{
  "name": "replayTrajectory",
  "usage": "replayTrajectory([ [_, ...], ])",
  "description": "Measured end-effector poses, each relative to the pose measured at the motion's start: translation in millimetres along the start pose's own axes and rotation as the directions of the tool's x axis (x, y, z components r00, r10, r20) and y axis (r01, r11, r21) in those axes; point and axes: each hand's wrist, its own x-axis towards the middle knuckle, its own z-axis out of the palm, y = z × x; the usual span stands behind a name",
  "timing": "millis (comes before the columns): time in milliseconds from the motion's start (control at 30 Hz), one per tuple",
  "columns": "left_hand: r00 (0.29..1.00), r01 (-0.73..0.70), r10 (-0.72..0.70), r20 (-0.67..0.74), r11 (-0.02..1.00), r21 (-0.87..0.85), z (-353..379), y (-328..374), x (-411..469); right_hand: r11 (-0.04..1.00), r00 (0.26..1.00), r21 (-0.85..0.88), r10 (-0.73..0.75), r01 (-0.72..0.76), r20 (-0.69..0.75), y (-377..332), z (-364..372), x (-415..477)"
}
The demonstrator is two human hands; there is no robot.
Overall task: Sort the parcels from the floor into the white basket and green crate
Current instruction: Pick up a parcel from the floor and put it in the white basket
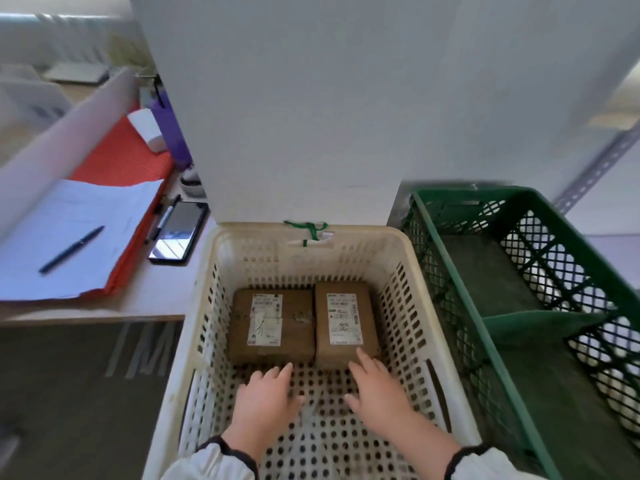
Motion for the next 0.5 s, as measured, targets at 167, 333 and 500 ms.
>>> replayTrajectory([
  [167, 0.997, 0.011, -0.019, -0.077, 0.995, -0.103, -10, -21, -76, 0.994, 0.992, -0.019, -0.107, 0.106, -0.065, -34, -13, -31],
  [333, 0.932, 0.082, -0.175, -0.316, 0.955, -0.286, -1, -41, -168, 0.952, 0.945, -0.061, -0.306, 0.300, -0.113, -87, -33, -65],
  [500, 0.781, 0.215, -0.416, -0.467, 0.880, -0.424, 18, -46, -255, 0.858, 0.853, -0.143, -0.509, 0.493, -0.112, -138, -40, -101],
])
